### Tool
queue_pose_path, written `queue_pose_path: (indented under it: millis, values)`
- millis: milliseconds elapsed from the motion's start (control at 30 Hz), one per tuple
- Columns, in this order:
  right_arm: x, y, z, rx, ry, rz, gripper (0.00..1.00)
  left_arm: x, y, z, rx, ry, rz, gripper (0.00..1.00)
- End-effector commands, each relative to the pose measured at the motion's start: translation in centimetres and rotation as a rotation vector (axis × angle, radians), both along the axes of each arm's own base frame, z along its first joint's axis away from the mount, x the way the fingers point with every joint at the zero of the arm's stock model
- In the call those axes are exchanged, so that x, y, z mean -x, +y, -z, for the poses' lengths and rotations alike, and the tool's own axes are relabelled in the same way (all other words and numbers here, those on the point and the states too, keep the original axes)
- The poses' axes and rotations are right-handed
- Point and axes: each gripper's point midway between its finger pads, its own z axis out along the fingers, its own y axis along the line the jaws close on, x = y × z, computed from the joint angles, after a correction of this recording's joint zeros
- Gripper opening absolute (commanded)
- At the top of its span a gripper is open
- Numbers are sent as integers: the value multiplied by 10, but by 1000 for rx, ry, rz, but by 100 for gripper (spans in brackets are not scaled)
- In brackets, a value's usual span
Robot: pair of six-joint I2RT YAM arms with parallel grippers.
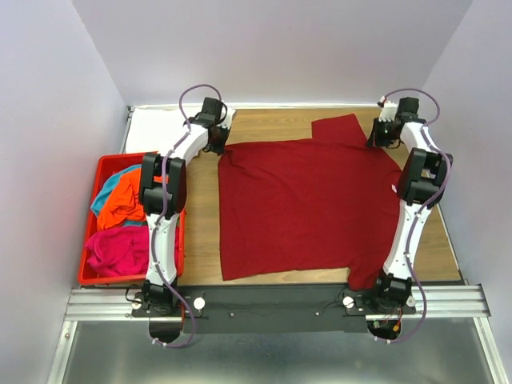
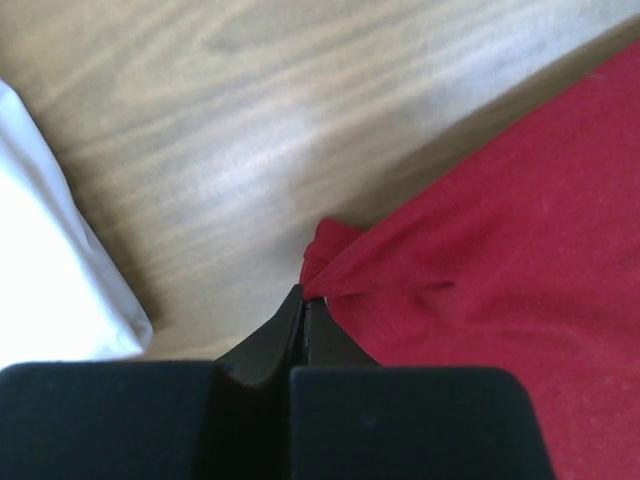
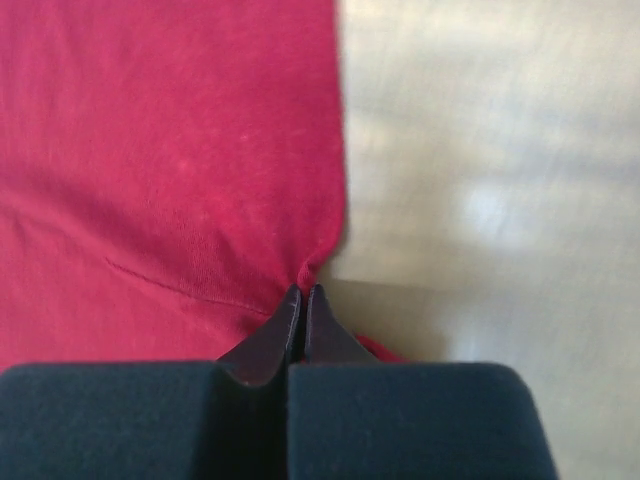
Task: Fold and stack the t-shirts
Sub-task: Fold the tshirt
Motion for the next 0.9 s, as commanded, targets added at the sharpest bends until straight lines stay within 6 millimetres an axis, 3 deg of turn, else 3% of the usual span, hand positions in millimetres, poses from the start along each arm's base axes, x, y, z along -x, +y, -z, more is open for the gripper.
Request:
queue_pose_path:
  millis: [0, 33, 67, 133, 167, 300, 333, 400, 433, 500, 567, 600, 733, 767, 800, 833, 867]
  values:
    - [53, -6, 12, 88, 120, -15, 1, 11, -1, -32, 44, -59, -10, 0]
    - [60, -7, -4, 112, 103, -20, 1, 16, -1, -32, 53, -59, -10, 0]
    - [85, -6, 12, 126, 158, -41, 1, 26, -1, -30, 66, -58, -9, 0]
    - [102, -7, 9, 145, 170, -56, 1, 37, -2, -27, 84, -51, 1, 0]
    - [116, -7, 6, 157, 174, -59, 7, 48, -2, -22, 87, -39, 4, 0]
    - [120, -15, -19, 183, 127, -30, 29, 66, -2, -20, 101, -26, 15, 0]
    - [115, -18, -27, 188, 105, -11, 39, 69, -2, -23, 104, -30, 19, 0]
    - [106, -20, -34, 183, 84, 4, 45, 72, -1, -23, 104, -31, 17, 0]
    - [93, -20, -44, 173, 52, 4, 45, 72, -1, -26, 107, -39, 22, 0]
    - [80, -15, -38, 123, 51, 9, 48, 73, -2, -25, 107, -34, 24, 0]
    - [57, -8, -51, 53, 0, 7, 49, 73, -2, -23, 107, -31, 28, 0]
    - [53, -3, -35, 12, 23, -3, 49, 74, -2, -21, 104, -26, 28, 0]
    - [20, 14, -28, -130, 0, -19, 50, 75, -1, -16, 100, -16, 30, 0]
    - [6, 21, -39, -151, -33, -26, 50, 76, -1, -15, 99, -15, 31, 0]
    - [0, 25, -38, -161, -37, -31, 50, 76, -1, -15, 99, -15, 30, 0]
    - [-3, 28, -22, -180, -11, -27, 51, 77, -1, -14, 96, -11, 30, 0]
    - [-9, 31, -24, -178, -25, -34, 51, 77, 0, -13, 94, -8, 29, 0]
